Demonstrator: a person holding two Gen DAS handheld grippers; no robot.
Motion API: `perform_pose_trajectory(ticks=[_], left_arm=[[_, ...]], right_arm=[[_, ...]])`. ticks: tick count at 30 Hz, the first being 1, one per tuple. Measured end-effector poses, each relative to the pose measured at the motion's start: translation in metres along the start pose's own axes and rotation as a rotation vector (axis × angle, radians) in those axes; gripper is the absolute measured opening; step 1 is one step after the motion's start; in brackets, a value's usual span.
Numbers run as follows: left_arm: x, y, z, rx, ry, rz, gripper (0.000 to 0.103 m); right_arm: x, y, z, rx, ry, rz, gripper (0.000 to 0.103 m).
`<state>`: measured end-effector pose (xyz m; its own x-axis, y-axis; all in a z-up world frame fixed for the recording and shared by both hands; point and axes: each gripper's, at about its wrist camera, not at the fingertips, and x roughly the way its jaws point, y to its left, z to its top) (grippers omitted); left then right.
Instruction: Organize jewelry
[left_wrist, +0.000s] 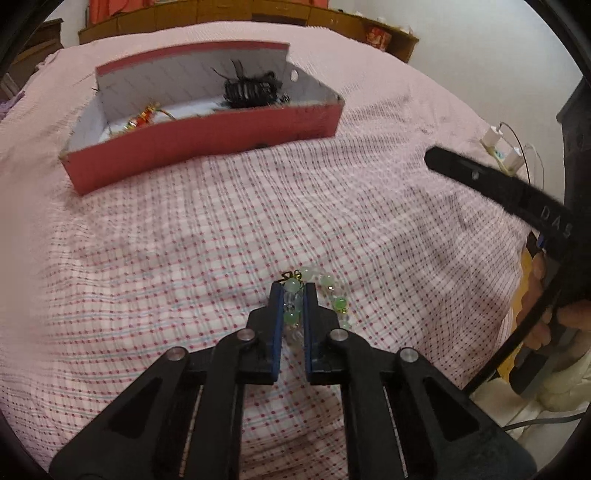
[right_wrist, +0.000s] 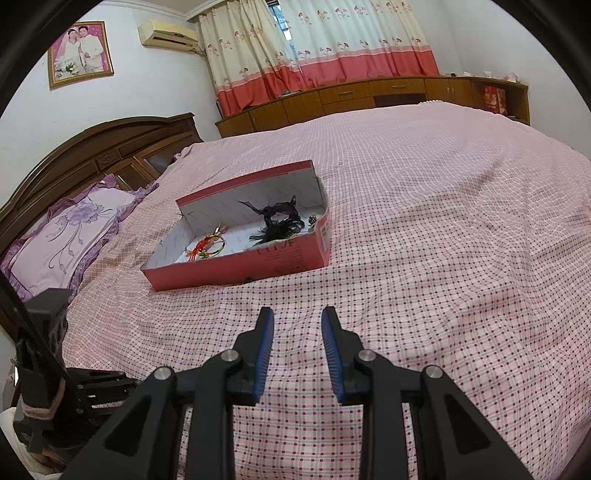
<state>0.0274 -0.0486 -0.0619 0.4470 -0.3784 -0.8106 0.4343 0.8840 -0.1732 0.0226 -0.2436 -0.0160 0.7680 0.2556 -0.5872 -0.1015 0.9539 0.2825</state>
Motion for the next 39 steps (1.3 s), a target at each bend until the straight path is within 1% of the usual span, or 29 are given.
perform_pose_trajectory(ticks=[3, 7, 13, 19, 25, 32, 38, 39], left_arm=[[-0.011, 0.008, 0.004, -0.023, -0.042, 0.021, 0.001], [-0.025, 0.028, 0.016, -0.069, -0.110, 0.070, 0.001], [-0.036, 0.053, 0.029, -0.131, -0.170, 0.111, 0.001], [-0.041, 0.069, 0.034, -0.169, -0.201, 0.128, 0.001], [-0.044, 0.083, 0.040, -0.198, -0.234, 0.132, 0.001], [-0.040, 0.099, 0.043, -0.235, -0.248, 0.121, 0.001], [-0.039, 0.107, 0.040, -0.265, -0.248, 0.112, 0.001], [-0.039, 0.107, 0.039, -0.268, -0.248, 0.111, 0.001]], right_arm=[[0.002, 0.002, 0.000, -0.006, 0.004, 0.001, 0.029], [0.007, 0.009, 0.003, -0.026, 0.012, 0.010, 0.029], [0.024, 0.031, 0.015, -0.071, 0.021, 0.036, 0.029], [0.057, 0.056, 0.028, -0.100, 0.057, 0.070, 0.029], [0.098, 0.071, 0.031, -0.117, 0.126, 0.046, 0.029], [0.132, 0.068, 0.028, -0.110, 0.196, -0.009, 0.029], [0.147, 0.065, 0.026, -0.092, 0.233, -0.023, 0.030], [0.147, 0.066, 0.026, -0.086, 0.234, -0.018, 0.032]])
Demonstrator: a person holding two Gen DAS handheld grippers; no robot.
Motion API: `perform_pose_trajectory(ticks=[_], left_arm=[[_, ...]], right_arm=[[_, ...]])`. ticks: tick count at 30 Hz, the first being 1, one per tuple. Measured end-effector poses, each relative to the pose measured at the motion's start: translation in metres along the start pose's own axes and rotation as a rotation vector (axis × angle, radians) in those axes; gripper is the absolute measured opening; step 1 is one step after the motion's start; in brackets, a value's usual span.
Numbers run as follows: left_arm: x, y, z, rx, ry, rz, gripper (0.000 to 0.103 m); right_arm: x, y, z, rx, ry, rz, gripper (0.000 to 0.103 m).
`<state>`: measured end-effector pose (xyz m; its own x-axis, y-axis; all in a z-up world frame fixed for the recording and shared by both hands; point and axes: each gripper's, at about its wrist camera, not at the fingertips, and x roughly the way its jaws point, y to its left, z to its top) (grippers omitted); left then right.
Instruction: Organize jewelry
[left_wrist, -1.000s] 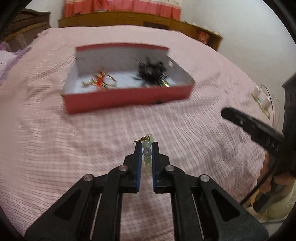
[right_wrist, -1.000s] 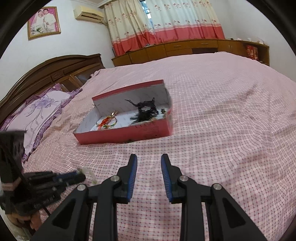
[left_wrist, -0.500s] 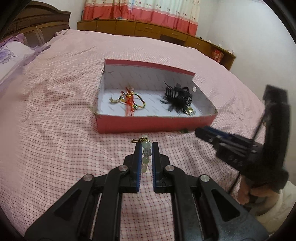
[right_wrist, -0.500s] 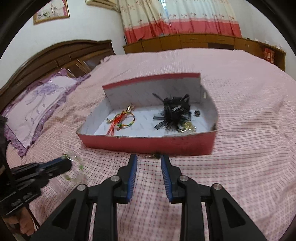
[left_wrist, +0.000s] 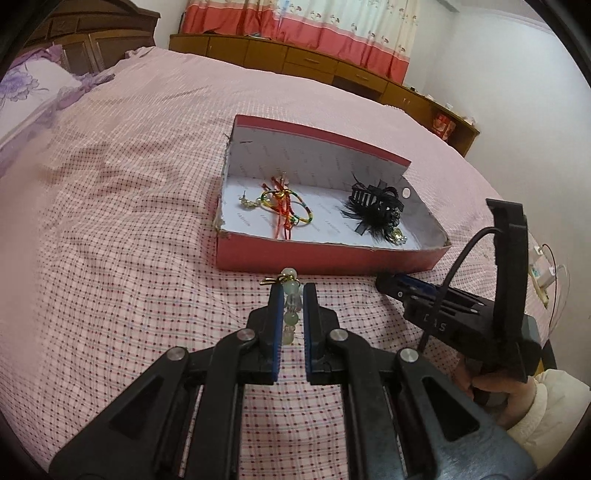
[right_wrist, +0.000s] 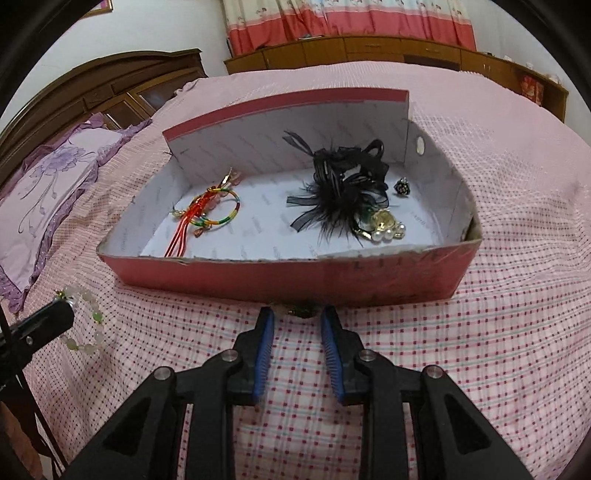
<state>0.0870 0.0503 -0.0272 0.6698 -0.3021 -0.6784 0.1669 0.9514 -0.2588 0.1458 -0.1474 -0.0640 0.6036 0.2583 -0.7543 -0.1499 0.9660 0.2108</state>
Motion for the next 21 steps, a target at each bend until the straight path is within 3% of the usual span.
perform_pose_trajectory(ticks=[11, 15, 21], left_arm=[[-0.001, 0.003, 0.000, -0.010, 0.000, -0.006, 0.001], [0.000, 0.002, -0.001, -0.014, 0.000, -0.008, 0.001], [0.002, -0.001, -0.003, -0.010, 0.006, -0.007, 0.001]], right_arm=[[0.006, 0.007, 0.005, 0.015, 0.006, -0.004, 0.032], [0.012, 0.000, 0.002, 0.068, 0.010, 0.032, 0.032], [0.013, -0.011, 0.003, 0.131, 0.016, 0.043, 0.018]])
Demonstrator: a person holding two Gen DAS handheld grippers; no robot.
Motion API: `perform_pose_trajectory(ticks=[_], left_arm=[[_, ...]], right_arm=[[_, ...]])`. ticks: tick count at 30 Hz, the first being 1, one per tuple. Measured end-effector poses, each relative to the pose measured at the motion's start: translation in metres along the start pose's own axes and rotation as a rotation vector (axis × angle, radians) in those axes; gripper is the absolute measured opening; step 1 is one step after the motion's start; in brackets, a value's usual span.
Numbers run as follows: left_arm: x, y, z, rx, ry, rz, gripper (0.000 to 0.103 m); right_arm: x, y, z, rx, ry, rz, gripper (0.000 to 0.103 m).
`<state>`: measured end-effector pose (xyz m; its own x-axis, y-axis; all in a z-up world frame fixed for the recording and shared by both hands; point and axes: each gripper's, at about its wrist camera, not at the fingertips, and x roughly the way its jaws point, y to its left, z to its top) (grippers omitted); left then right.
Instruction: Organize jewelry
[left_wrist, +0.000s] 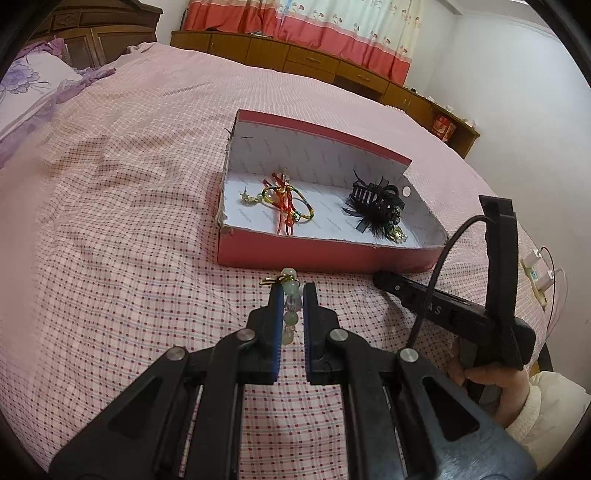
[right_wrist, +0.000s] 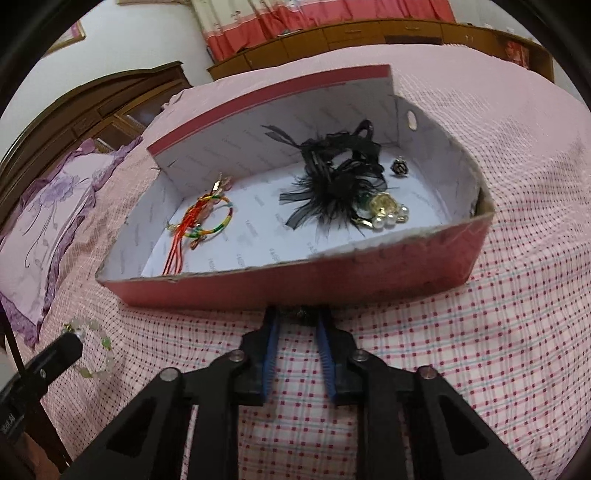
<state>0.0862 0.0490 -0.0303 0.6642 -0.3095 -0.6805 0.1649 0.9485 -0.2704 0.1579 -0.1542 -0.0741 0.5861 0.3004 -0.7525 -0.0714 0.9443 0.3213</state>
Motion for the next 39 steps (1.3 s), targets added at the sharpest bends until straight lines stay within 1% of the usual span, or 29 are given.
perform_pose_trajectory(ticks=[2, 3, 8, 17, 24, 31, 39], left_arm=[[0.000, -0.002, 0.000, 0.003, 0.001, 0.001, 0.001], [-0.001, -0.002, 0.000, 0.004, 0.000, 0.002, 0.001], [-0.005, -0.004, 0.001, 0.011, -0.008, 0.005, 0.001], [-0.018, -0.017, 0.003, 0.037, -0.038, 0.011, 0.001], [-0.028, -0.031, 0.006, 0.058, -0.086, 0.000, 0.001], [-0.034, -0.045, 0.017, 0.077, -0.143, -0.011, 0.001], [-0.028, -0.051, 0.036, 0.081, -0.214, -0.008, 0.001]], right_arm=[[0.001, -0.002, 0.000, 0.011, 0.001, -0.005, 0.012], [0.001, -0.002, 0.000, 0.010, 0.000, -0.006, 0.012], [-0.008, 0.000, -0.001, 0.000, -0.024, 0.004, 0.011], [-0.043, -0.002, -0.010, -0.028, -0.076, 0.045, 0.011], [-0.077, 0.002, -0.014, -0.071, -0.158, 0.049, 0.011], [-0.111, 0.009, -0.012, -0.149, -0.275, 0.033, 0.011], [-0.124, 0.016, 0.000, -0.197, -0.361, 0.021, 0.011]])
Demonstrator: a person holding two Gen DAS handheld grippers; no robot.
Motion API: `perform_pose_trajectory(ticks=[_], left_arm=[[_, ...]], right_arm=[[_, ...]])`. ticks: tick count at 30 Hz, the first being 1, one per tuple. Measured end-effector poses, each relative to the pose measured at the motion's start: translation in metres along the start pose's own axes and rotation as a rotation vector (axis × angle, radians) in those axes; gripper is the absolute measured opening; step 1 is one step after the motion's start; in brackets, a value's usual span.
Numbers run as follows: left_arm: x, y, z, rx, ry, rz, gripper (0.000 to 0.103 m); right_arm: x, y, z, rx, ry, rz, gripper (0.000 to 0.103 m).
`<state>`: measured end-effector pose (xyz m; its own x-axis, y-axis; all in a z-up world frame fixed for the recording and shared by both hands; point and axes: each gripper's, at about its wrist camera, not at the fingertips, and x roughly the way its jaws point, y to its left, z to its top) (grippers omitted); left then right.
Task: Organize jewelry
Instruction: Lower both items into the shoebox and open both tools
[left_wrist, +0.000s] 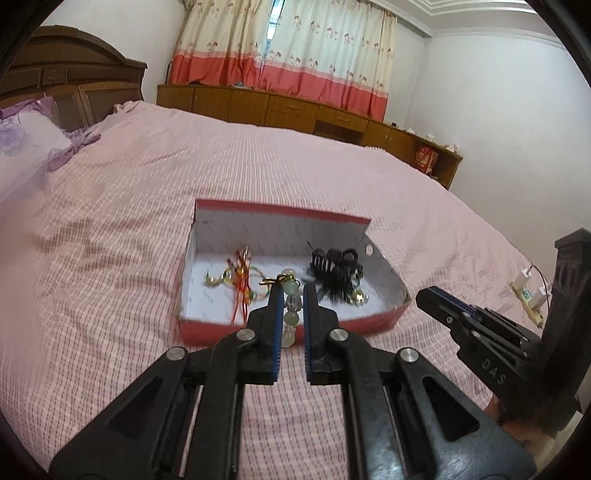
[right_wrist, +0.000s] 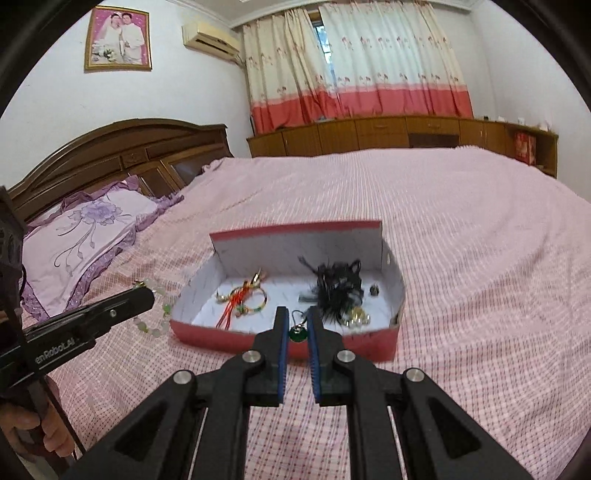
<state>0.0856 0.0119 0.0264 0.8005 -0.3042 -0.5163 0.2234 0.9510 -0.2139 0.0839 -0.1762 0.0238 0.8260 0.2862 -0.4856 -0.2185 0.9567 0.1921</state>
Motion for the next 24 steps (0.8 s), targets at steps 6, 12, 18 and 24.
perform_pose_trajectory(ticks=[6, 12, 18, 24], left_arm=[[0.016, 0.002, 0.014, 0.006, -0.054, 0.017, 0.001], [0.031, 0.001, 0.022, 0.040, -0.116, 0.054, 0.001], [0.053, 0.005, 0.023, 0.037, -0.134, 0.073, 0.001], [0.069, 0.008, 0.018, 0.042, -0.140, 0.090, 0.001]], right_arm=[[0.010, -0.001, 0.012, -0.013, -0.042, -0.006, 0.011], [0.026, -0.002, 0.024, -0.031, -0.080, -0.019, 0.011], [0.044, -0.010, 0.030, -0.043, -0.094, -0.049, 0.011], [0.059, -0.020, 0.028, -0.039, -0.109, -0.093, 0.011]])
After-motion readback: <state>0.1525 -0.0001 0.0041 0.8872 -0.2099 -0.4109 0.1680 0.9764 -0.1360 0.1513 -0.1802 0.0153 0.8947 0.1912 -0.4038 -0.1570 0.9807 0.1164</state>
